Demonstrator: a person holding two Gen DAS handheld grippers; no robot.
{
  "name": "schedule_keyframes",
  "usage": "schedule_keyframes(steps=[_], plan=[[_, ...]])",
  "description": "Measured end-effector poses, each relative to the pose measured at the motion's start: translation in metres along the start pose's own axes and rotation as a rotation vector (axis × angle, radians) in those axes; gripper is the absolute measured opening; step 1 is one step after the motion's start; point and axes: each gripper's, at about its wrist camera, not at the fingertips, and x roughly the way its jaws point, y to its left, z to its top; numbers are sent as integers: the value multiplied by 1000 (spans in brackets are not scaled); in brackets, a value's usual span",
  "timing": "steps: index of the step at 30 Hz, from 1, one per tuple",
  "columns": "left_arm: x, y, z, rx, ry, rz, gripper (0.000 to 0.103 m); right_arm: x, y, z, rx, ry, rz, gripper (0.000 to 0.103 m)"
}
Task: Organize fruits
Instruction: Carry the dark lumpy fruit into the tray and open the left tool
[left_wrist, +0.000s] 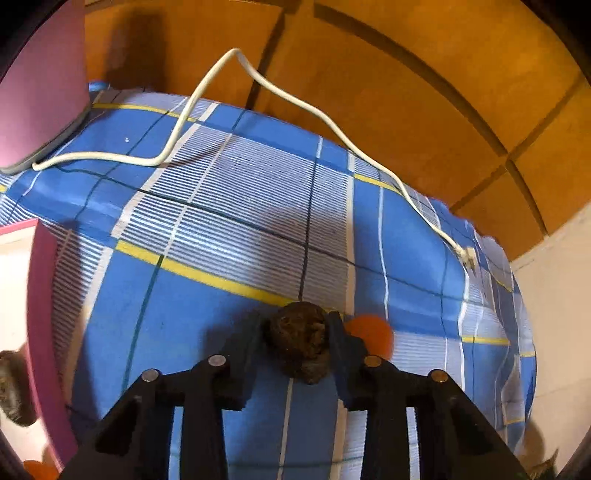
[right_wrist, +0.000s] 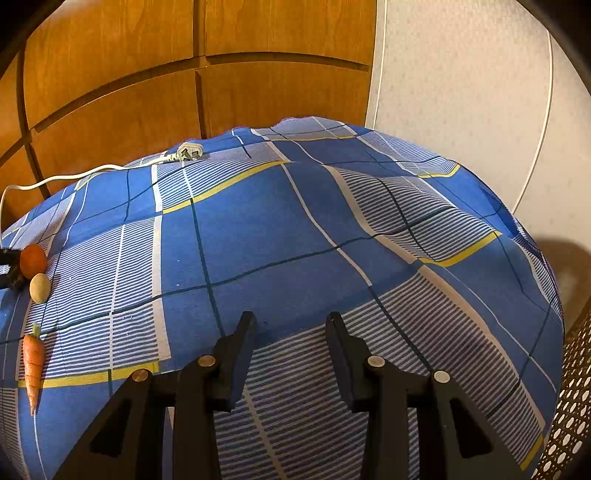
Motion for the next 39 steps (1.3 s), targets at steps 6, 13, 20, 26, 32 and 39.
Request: schedule_keyframes(steps=[6,13,20,26,32,39], plan=[[-3,1,-11,8,35,-13,36,0,0,0,-3,-1,-3,40],[3,-11,-14,126,74,22,64,-1,0,0,-1,-2,-1,40],[3,-25,-29,268,39,49,47,0,0,0,-2,-3,-2,40],[-20,-20,-43,239,-22,28,47,0,1,0,-1,-7,-5,40],[-65,-12,-56,164,-89,-9,47,0,1,0,-2,-7,-6,40],[-111,16,-75,80,-161,42,47,0,1,0,-1,-7,-4,40]])
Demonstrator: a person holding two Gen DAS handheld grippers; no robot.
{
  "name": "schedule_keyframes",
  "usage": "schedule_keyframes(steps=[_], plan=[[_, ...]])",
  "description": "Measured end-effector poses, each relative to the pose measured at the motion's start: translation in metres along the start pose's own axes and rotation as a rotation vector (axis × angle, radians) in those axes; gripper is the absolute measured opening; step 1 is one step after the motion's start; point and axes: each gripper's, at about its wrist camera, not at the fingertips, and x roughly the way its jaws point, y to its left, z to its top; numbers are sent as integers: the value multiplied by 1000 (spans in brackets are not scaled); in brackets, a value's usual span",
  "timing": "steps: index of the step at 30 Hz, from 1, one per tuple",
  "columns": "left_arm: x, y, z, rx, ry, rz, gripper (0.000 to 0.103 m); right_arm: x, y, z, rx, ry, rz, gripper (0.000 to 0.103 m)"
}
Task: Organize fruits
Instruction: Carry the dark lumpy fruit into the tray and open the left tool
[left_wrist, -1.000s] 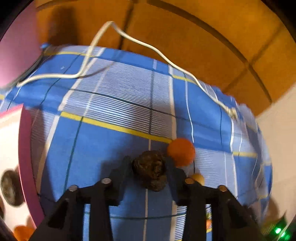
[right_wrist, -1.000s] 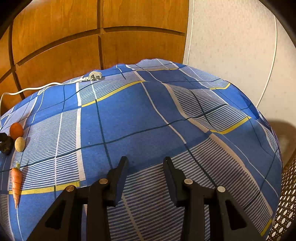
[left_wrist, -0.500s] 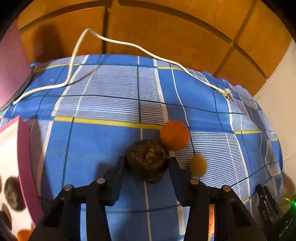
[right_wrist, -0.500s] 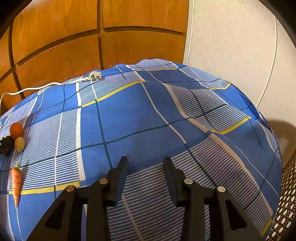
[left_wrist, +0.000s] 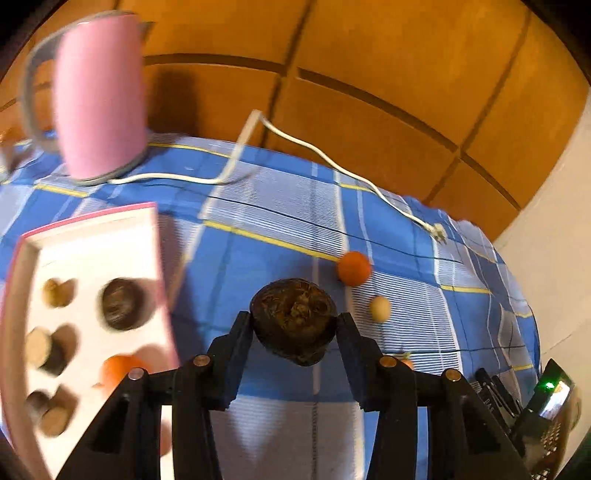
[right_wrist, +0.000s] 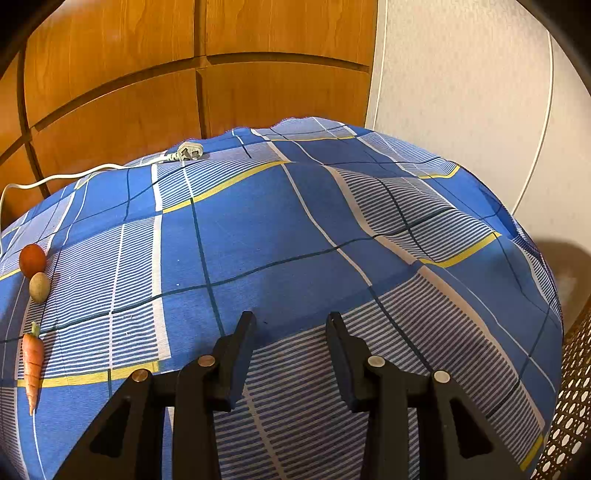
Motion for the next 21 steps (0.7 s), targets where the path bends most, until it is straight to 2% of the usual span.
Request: schedule_keyframes(steps=[6,14,21], plan=[[-42,49,-15,-119,-60,86,47,0,0,0,1,-1,2,40],[-79,113,-51,-247,-112,255,47,-1,0,0,0,-1,1,40],[-83,135,-78,-308,-115,307,48,-1,0,1,-6,-1,-4,40]])
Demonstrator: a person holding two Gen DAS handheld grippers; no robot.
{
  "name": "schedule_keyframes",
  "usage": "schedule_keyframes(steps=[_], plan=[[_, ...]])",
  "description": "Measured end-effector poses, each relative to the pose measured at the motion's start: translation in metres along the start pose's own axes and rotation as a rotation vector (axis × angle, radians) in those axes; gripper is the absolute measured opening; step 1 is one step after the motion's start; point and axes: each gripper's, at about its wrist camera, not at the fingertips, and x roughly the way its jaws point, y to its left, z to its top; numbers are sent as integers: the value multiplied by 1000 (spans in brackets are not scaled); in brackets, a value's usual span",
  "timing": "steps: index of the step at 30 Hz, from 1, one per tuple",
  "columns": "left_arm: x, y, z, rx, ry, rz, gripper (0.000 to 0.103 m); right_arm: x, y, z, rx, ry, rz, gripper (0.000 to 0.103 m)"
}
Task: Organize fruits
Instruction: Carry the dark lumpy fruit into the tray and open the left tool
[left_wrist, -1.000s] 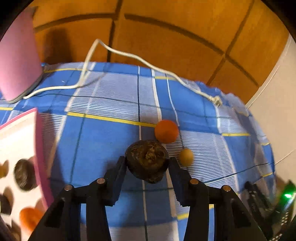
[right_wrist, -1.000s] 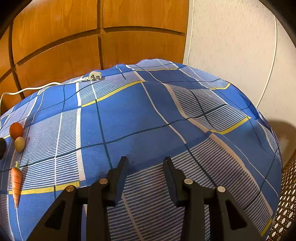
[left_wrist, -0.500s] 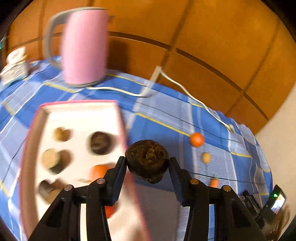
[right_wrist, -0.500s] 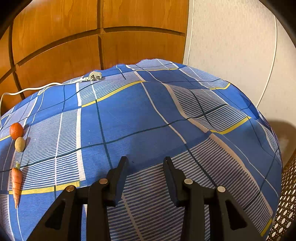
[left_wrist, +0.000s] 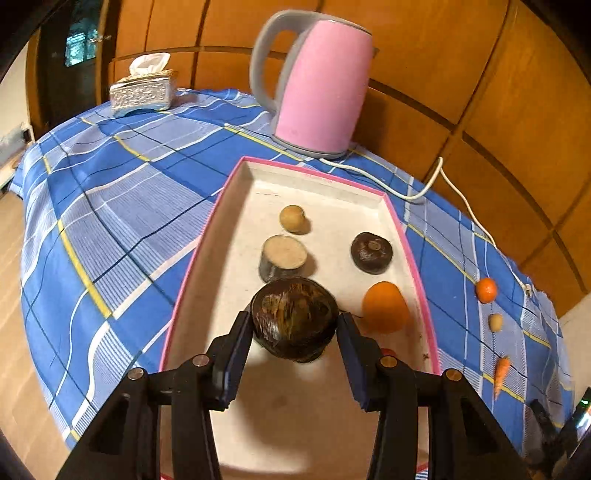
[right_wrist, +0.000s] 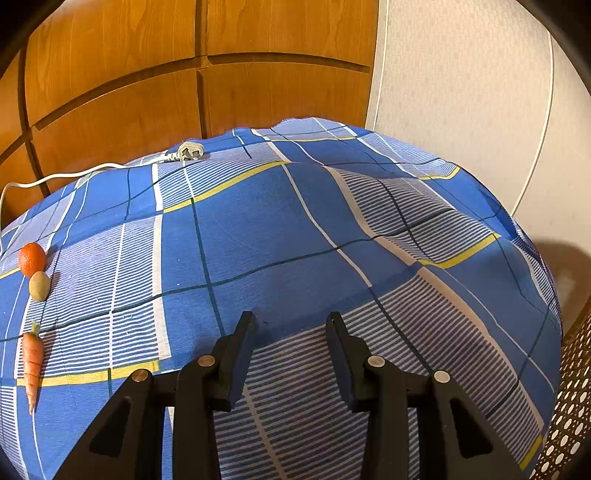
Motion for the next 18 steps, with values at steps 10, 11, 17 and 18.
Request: schedule_keyframes(steps=[10,11,17,18], plan=[[-12,-3,-13,18,-56,-9,45,-1,2,0,-10,-1,-7,40],[-14,-4,-14,21,-59,-17,45,0,2,0,-12,-1,-8,40],[-14,-12,-20,51,-54,-28,45,-1,3,-1,-17,-1,-11,40],[-14,-13,-21,54,-53,-28,46,-1,2,-1,-16,-2,-11,40]])
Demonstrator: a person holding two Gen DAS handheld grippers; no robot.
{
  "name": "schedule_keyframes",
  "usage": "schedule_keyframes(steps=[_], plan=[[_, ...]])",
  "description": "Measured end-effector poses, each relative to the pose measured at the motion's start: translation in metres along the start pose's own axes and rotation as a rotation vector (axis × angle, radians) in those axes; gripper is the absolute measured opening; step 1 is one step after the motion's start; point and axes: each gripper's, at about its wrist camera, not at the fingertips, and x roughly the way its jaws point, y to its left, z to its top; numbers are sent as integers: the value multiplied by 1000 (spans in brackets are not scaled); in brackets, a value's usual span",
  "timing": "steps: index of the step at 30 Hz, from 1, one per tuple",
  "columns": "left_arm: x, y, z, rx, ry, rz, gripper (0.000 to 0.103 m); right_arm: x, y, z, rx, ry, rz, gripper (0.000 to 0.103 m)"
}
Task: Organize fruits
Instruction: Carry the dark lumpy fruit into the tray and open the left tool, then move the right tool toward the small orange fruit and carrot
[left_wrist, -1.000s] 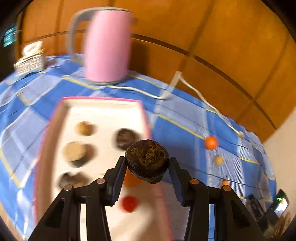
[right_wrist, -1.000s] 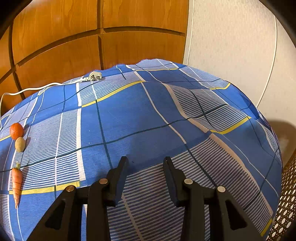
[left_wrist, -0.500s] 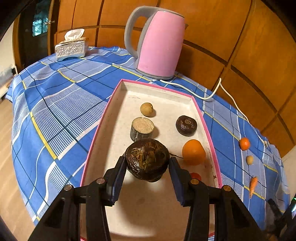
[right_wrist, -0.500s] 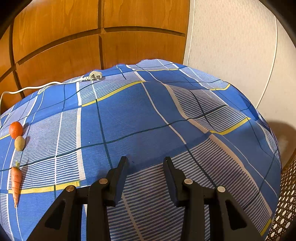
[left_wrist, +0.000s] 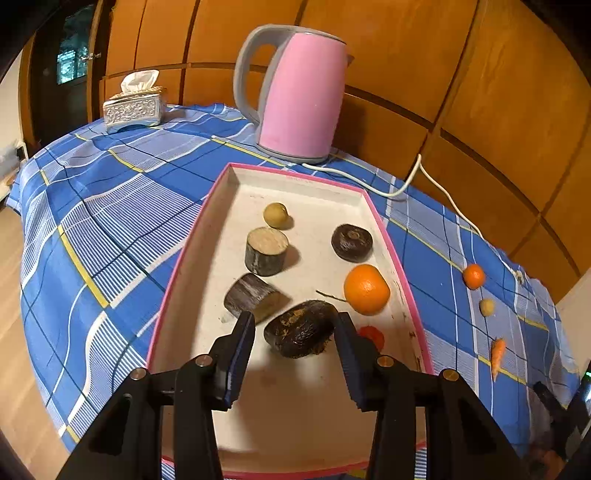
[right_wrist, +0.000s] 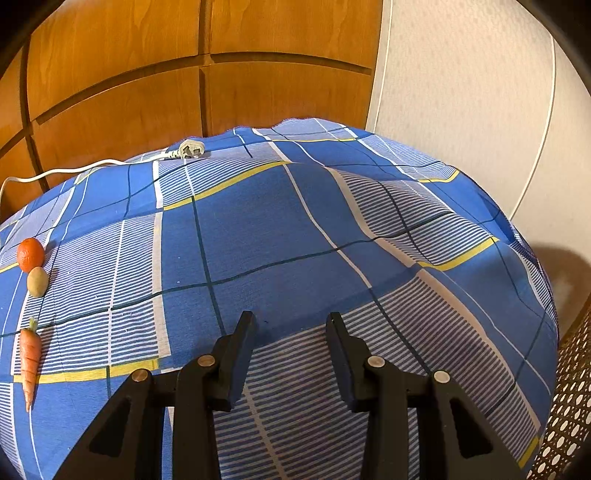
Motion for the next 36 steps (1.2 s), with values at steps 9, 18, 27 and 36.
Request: schedule_keyframes(steps=[9,18,27,36], plan=[[1,2,-8,-1,1,8,61,0,0,0,0,0,1,40],[-7,8,-12,2,-26,16,67,0,-1,-1,-1,1,0,40],[-19,17,-21,21,-52,18,70,-1,0,-1,-18,9,2,40],[-18,19,-26,25,-40,31,73,-2,-1,-1,-23,15,11,40]])
